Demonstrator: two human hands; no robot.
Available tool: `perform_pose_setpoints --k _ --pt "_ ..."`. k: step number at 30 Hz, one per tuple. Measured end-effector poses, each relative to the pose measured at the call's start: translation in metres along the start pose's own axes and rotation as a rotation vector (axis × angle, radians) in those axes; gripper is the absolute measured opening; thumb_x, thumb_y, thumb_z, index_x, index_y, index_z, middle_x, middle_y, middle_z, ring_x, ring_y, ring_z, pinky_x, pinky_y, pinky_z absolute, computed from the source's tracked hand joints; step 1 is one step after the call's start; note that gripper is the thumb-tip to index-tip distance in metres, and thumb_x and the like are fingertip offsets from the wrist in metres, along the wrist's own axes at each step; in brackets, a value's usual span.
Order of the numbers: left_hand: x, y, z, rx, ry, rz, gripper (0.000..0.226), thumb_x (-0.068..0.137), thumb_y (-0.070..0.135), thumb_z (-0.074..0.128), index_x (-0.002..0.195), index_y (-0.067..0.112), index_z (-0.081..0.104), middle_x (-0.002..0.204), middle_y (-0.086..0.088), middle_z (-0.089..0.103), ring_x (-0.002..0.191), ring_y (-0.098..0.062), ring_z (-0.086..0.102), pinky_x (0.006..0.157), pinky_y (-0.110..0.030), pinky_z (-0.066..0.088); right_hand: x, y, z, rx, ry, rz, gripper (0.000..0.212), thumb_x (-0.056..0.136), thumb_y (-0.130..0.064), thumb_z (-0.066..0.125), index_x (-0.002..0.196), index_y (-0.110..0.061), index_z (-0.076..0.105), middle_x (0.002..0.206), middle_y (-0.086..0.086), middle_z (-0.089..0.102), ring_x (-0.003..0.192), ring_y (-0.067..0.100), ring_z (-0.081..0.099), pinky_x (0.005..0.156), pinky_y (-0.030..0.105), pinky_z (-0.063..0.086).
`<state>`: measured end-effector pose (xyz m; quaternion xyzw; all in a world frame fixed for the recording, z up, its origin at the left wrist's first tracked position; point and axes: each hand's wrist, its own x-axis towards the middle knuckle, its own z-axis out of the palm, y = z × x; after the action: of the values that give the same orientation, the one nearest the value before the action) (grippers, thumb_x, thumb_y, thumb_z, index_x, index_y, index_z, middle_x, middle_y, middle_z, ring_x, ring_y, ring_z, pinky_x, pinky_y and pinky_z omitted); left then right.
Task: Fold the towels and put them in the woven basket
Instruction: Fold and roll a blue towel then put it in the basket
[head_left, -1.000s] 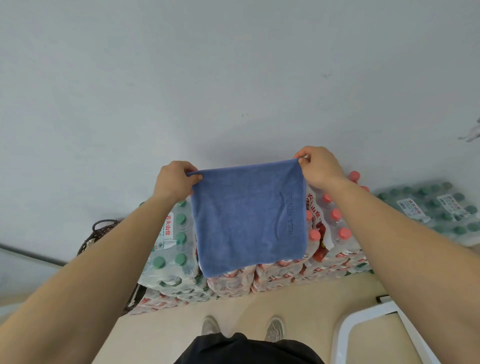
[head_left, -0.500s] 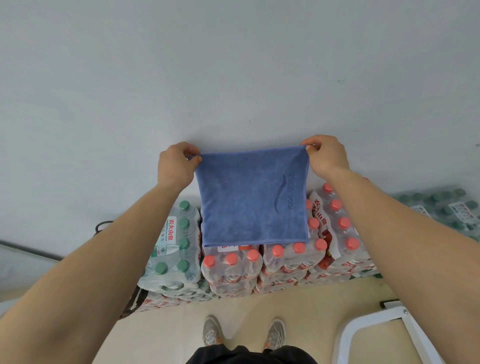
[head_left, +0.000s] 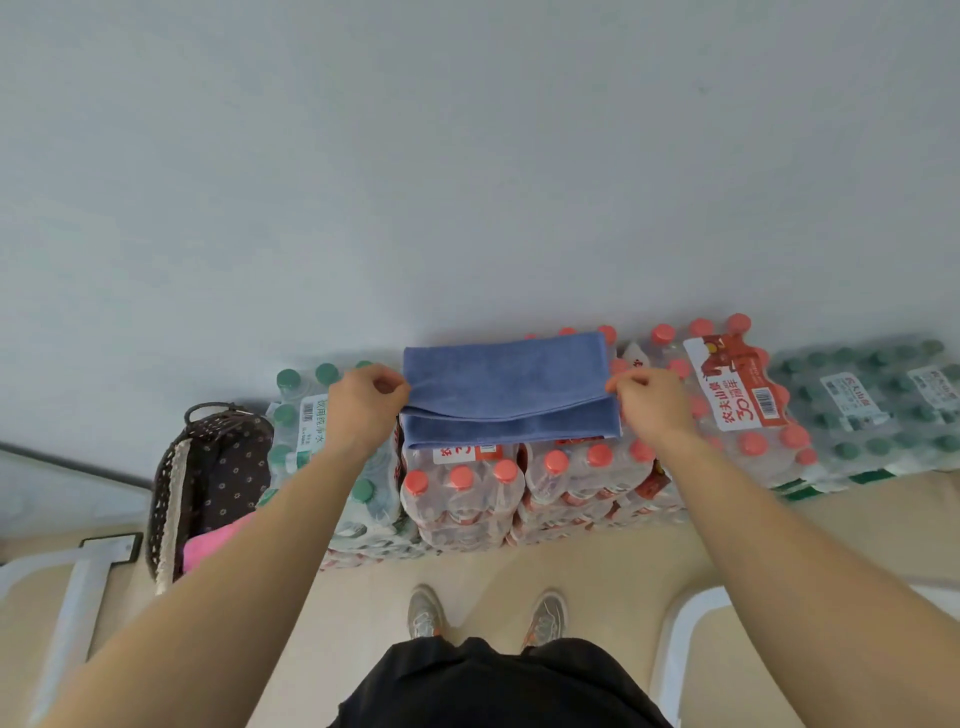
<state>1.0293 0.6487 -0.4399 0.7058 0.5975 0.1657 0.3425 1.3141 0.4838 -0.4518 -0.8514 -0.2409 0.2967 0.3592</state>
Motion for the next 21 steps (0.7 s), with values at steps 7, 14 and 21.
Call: perform_pose_setpoints --k 7,14,21 --pt "-0.011 -0.028 0.023 0.093 -0.042 -0.005 0.016 0.083 0.005 0.066 0.094 0.016 0.068 0.085 0.004 0.066 0.076 -0.009 0.059 0.061 -0.009 0.036 -0.015 0.032 0.009 -0.070 -0.026 0.029 0.026 0.094 -0.011 0.052 0.099 -0.017 0.076 0.114 0.001 0.070 0.101 0.015 0.058 0.094 0.031 0.042" --pt "-0.011 -0.035 0.034 0.154 -0.085 0.051 0.018 0.084 0.001 0.062 0.098 0.010 0.067 0.094 -0.002 0.068 0.085 -0.020 0.064 0.074 -0.028 0.049 -0.014 0.039 0.012 -0.156 -0.021 -0.005 0.024 0.096 -0.011 0.052 0.101 -0.014 0.076 0.112 0.003 0.070 0.099 0.020 0.060 0.087 0.028 0.042" --pt "-0.008 -0.022 0.042 0.574 -0.067 0.287 0.018 0.078 0.021 0.064 0.096 0.021 0.068 0.096 0.001 0.060 0.094 -0.027 0.053 0.065 -0.035 0.048 -0.007 0.027 0.029 -0.555 0.073 -0.166 0.022 0.092 -0.031 0.051 0.095 -0.021 0.071 0.106 0.006 0.060 0.089 0.027 0.058 0.069 0.034 0.048"
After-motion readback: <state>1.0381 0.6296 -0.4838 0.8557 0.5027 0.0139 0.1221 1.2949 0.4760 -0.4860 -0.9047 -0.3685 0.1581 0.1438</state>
